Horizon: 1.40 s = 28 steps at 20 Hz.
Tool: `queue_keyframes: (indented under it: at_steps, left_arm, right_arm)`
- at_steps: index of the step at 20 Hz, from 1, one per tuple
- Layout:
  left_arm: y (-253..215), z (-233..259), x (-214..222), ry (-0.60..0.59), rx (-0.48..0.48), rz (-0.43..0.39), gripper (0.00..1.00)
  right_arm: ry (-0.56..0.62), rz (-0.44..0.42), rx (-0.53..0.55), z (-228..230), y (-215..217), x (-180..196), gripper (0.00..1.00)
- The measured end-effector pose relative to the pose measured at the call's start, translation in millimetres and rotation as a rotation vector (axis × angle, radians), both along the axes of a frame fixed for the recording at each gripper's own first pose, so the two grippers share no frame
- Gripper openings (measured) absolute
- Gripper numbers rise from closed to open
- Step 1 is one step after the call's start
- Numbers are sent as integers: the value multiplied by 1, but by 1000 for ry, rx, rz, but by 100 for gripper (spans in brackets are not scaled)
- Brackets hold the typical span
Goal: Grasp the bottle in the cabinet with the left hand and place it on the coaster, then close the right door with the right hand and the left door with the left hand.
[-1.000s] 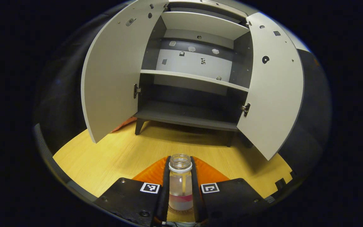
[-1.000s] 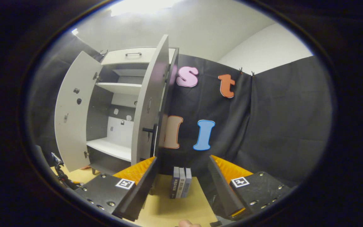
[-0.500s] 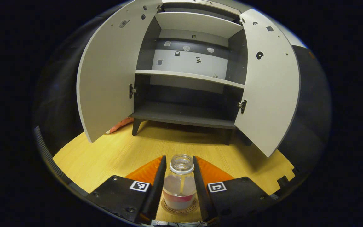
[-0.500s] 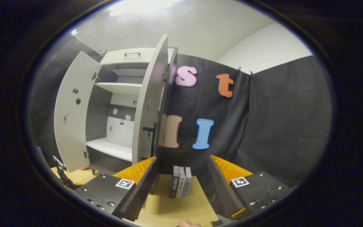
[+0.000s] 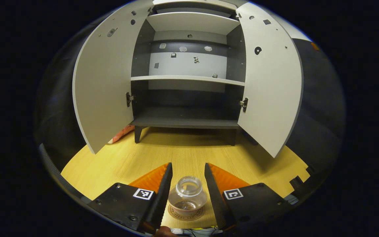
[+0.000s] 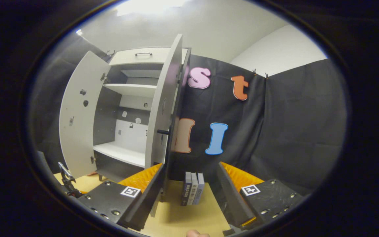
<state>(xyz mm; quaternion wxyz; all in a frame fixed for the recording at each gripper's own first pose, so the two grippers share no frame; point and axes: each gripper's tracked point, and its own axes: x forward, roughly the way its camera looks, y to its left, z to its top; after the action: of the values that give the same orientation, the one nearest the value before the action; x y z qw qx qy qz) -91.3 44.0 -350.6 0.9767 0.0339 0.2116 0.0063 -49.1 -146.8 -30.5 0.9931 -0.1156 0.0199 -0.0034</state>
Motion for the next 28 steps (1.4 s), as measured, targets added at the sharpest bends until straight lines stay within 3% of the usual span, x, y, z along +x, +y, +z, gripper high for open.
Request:
queue_keyframes:
  at_steps: [9,13,14,16,19,22,28]
  left_arm:
    - [-10,67,4,-93,33,-21,63]
    - [-4,116,8,-146,73,13,63]
    - [0,131,9,-154,94,30,75]
    - [7,165,12,-183,119,55,82]
    - [11,212,15,-248,77,74,82]
    - [31,249,13,-293,16,124,98]
    - [99,275,-5,-312,-11,265,96]
  right_arm:
    - [12,-20,52,-8,-7,8,96]
    - [4,-32,64,-6,-7,14,96]
    - [-1,-35,63,-6,-7,16,96]
    - [-11,-40,64,-3,-4,21,96]
    - [-24,-34,72,1,5,31,95]
    - [-46,-30,74,8,14,42,96]
    - [-55,-53,57,3,25,67,96]
